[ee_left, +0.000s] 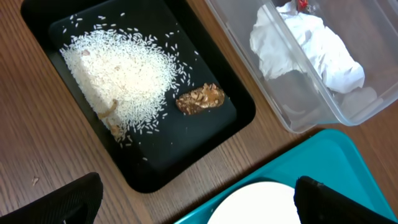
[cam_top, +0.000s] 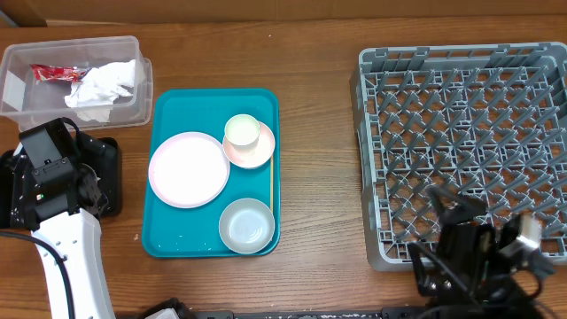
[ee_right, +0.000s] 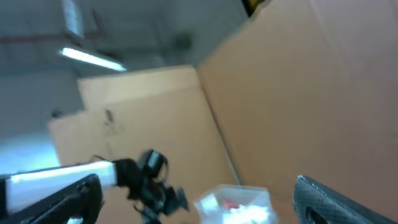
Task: Sort waste into correct bins and load items into the dishwasher
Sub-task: 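Swing the right gripper left to the small white bowl and grasp it, then carry the white bowl right and set it upside down in the rack, then move the right gripper back to the teal tray and grasp the white cup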
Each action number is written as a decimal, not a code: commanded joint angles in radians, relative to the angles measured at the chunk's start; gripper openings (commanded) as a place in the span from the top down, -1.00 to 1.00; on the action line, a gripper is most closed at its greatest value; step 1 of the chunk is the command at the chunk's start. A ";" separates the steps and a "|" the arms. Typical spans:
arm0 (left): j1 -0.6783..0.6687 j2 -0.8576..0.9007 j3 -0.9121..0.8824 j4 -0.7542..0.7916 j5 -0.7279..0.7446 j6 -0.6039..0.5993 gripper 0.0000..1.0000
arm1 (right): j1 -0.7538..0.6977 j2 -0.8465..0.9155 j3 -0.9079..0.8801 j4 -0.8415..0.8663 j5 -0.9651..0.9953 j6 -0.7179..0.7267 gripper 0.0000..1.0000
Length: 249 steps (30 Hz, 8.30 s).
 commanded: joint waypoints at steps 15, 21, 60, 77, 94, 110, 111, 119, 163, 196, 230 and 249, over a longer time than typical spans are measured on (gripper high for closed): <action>0.008 0.001 0.009 0.000 0.001 -0.013 -1.00 | 0.279 0.731 0.857 -1.014 0.082 -0.658 -0.99; 0.008 0.001 0.009 0.000 0.001 -0.013 -1.00 | 0.651 0.893 0.857 -1.152 0.642 -0.683 -0.98; 0.008 0.001 0.009 0.000 0.001 -0.013 -1.00 | 1.256 1.731 0.860 -0.861 0.872 -0.213 -0.51; 0.008 0.001 0.009 0.000 0.001 -0.013 -1.00 | 1.295 1.820 0.860 -0.803 0.886 -0.202 0.11; 0.008 0.001 0.009 0.000 0.001 -0.013 -0.99 | 1.293 1.807 0.990 -0.891 0.840 -0.208 0.92; 0.008 0.001 0.009 0.000 0.001 -0.013 -1.00 | 0.655 1.403 1.199 -1.310 0.606 -0.415 0.92; 0.008 0.001 0.009 0.000 0.001 -0.013 -1.00 | 0.567 1.378 1.199 -1.310 0.535 -0.452 0.92; 0.008 0.001 0.009 0.000 0.001 -0.014 -1.00 | -0.106 1.397 1.173 -1.260 -0.212 -0.697 0.92; 0.008 0.001 0.009 0.000 0.001 -0.014 -0.99 | -0.387 1.825 1.104 -1.179 -0.184 -0.600 0.92; 0.008 0.001 0.009 0.000 0.001 -0.013 -1.00 | -0.410 1.823 1.166 -1.282 -0.180 -0.622 0.67; 0.008 0.001 0.009 -0.001 0.001 -0.013 -1.00 | 0.341 1.670 1.396 -1.466 0.436 -0.591 -0.13; 0.008 0.001 0.009 0.000 0.001 -0.014 -1.00 | 0.880 1.947 1.396 -0.972 0.783 -0.515 -0.68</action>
